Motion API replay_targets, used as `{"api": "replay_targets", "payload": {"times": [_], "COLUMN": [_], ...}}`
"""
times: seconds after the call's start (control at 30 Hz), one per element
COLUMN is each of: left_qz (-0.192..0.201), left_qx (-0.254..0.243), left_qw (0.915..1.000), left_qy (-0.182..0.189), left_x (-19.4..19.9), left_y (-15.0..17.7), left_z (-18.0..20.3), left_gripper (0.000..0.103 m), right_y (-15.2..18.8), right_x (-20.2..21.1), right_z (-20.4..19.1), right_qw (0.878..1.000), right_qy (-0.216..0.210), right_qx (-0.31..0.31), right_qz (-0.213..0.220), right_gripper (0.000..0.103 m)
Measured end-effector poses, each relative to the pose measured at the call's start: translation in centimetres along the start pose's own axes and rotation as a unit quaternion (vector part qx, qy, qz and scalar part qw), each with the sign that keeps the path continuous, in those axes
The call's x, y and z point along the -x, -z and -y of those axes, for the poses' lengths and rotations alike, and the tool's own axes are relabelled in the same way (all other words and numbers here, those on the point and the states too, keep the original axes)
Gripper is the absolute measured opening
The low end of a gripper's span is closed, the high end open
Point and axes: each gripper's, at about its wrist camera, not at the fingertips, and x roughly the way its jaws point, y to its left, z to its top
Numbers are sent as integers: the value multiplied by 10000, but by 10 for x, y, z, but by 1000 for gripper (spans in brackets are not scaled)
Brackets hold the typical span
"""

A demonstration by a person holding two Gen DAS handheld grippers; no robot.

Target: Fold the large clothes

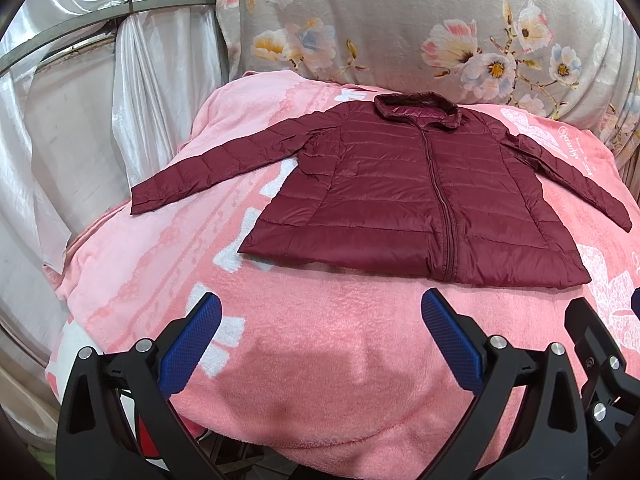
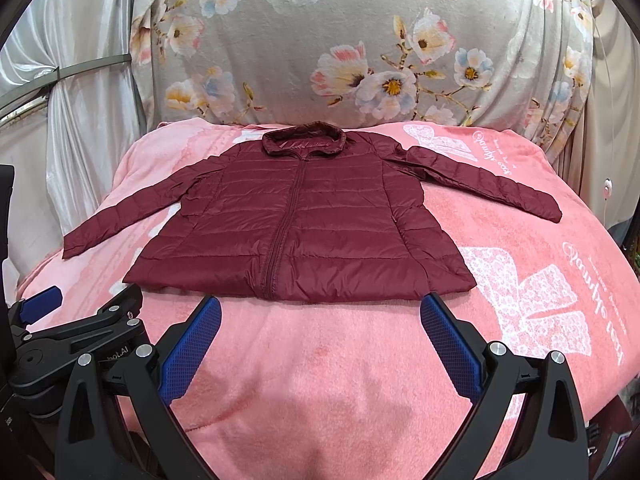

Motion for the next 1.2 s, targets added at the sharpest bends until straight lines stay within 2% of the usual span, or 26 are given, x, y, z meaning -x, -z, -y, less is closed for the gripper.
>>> {"api": "replay_targets", "payload": {"times": [1.2], "left_qz": [-20], "left_qx": [-3], "left_qw": [10000], "left_qy": [1], "left_x": [-2], "left_y": [3], "left_z": [-3], "left_gripper": [97], "right_y": [3], "right_x": [-3], "right_z": [1], "right_qw": [10000], "right_qy": [1], "right_qx": [-6], "right_qz": [-24], "right_gripper": [98]}}
